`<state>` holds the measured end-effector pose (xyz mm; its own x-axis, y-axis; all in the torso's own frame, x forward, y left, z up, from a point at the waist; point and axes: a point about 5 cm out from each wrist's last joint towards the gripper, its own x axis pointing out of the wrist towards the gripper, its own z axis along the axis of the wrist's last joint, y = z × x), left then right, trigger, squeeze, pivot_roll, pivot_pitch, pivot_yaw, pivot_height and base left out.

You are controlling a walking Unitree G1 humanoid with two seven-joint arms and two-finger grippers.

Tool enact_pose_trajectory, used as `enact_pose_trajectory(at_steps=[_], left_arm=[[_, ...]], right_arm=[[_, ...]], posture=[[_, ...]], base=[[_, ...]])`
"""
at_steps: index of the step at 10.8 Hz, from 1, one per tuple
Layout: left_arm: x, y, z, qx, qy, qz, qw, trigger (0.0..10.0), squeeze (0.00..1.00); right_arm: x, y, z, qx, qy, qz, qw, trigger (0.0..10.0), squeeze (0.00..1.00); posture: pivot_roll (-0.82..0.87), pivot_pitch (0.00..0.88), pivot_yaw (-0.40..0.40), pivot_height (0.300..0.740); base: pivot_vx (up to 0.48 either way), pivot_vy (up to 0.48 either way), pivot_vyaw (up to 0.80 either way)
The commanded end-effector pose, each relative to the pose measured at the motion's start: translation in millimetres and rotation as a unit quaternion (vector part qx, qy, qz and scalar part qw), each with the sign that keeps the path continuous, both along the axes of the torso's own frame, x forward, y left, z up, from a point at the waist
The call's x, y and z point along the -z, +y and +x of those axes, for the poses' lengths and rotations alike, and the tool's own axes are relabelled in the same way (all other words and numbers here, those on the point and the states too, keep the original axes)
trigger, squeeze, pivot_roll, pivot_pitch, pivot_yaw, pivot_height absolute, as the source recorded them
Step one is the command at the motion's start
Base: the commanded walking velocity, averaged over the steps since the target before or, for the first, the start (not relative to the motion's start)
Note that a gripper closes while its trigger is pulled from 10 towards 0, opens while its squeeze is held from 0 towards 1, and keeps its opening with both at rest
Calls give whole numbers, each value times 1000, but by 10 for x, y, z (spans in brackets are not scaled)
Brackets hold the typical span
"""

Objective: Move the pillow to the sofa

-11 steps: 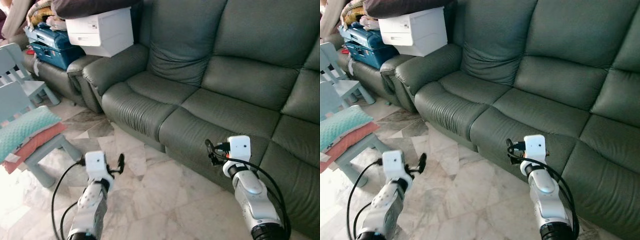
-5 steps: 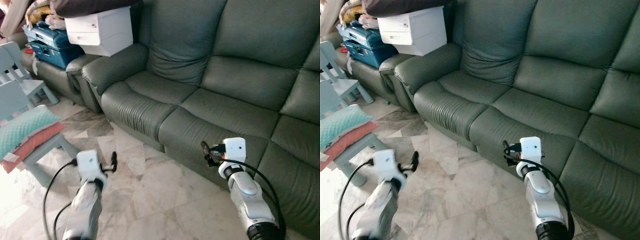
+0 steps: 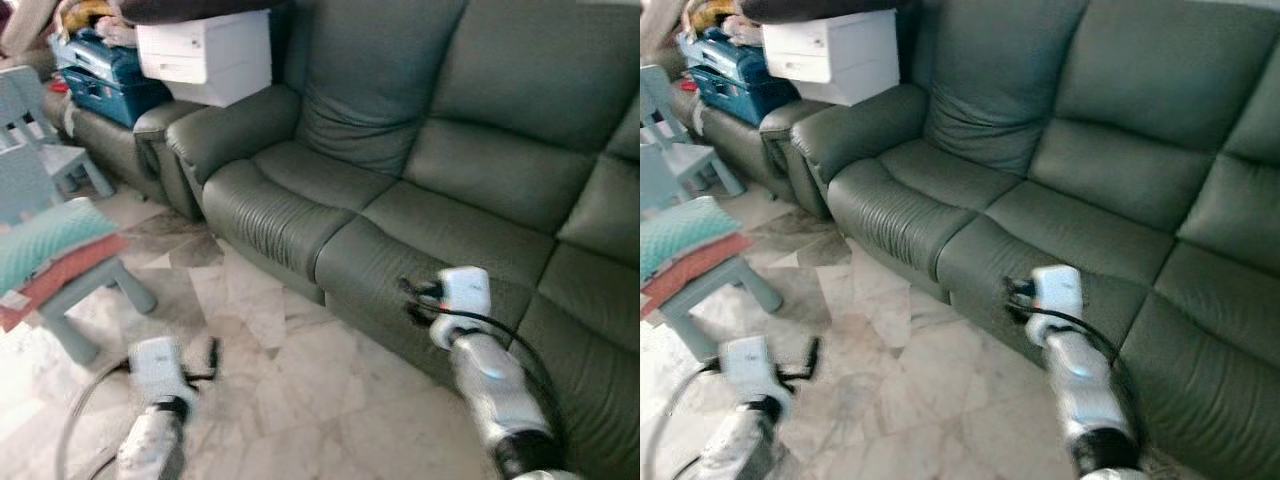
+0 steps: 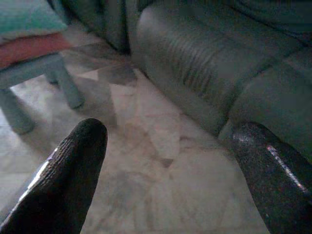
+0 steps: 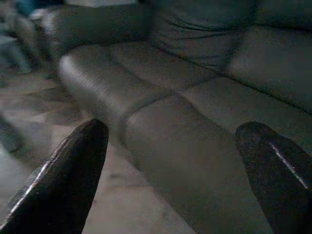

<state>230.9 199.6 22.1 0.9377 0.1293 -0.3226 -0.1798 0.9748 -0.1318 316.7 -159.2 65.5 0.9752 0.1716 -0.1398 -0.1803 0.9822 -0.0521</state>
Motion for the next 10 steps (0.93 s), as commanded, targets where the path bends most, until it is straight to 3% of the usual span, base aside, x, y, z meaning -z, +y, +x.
enact_pose_trajectory(at_steps=[1,7,8,10], left_arm=[[-15,1,31,9,2,2,1000,10000,0],[-75,-89,149,52,16,17,998,10000,0],[-75,-98,178,55,17,15,998,10000,0],[-82,-105,223,63,16,19,998,10000,0]], right_arm=[[-60,55,36,-11,-13,-3,1000,10000,0],[128,-105,-147,33,13,-4,999,10000,0],[169,-262,-179,69,27,5,997,10000,0],[203,-282,-243,67,30,2,997,10000,0]], posture=[[-160,0,46,740],[-178,0,68,740],[-195,0,73,740],[-206,0,80,740]], base=[[0,0,0],[0,0,0],[0,0,0],[0,0,0]])
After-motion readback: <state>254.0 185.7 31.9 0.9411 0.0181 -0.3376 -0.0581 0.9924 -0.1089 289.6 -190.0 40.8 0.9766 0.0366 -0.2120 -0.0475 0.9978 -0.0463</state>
